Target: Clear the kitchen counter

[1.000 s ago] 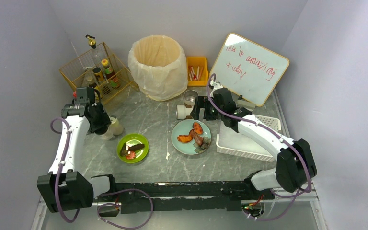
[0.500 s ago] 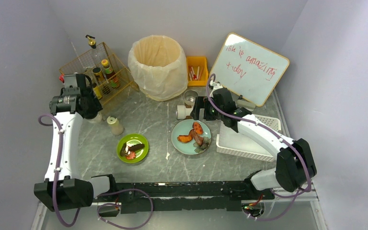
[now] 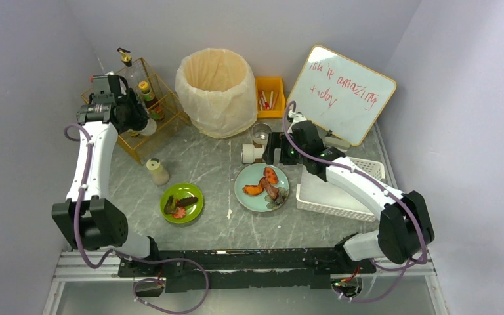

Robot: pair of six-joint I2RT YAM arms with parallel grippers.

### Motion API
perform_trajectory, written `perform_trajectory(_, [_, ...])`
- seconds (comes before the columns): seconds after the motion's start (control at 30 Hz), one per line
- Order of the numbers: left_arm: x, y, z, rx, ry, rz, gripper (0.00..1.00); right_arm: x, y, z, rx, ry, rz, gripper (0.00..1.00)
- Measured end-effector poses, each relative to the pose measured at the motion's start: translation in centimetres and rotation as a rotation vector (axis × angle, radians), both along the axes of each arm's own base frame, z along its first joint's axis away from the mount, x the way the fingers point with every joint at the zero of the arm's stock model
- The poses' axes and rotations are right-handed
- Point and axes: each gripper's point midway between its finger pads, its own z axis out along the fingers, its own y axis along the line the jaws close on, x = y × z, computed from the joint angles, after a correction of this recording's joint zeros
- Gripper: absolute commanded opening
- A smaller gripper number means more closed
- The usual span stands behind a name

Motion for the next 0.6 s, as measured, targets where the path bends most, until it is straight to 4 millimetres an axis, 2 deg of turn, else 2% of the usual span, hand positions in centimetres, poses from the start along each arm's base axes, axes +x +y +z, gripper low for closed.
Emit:
perform_trajectory(0.23, [4.0,-0.6,0.4,-0.019,-0.051,-0.019,0.05,0.1,-0.3,0.4,-0.008,-0.017,-0.007,1.00])
perform_trajectory(0.37, [6.1,-1.4,0.6,0.007,-0.061,-0.096,0.05,0.2,-0.3,0.4,-0.012,-0.020,-0.007,1.00])
perform_trajectory(0.47, [7.0,-1.8,0.4,0.038,-0.064,-0.163,0.05,0.2,-0.4,0.3,-0.018,-0.023,-0.009,1.00])
perform_trajectory(0.6, [7.1,-2.0,0.2,0.098,-0.053,-0.248,0.05,0.3,-0.5,0.3,-0.024,-0.026,-0.011,1.00])
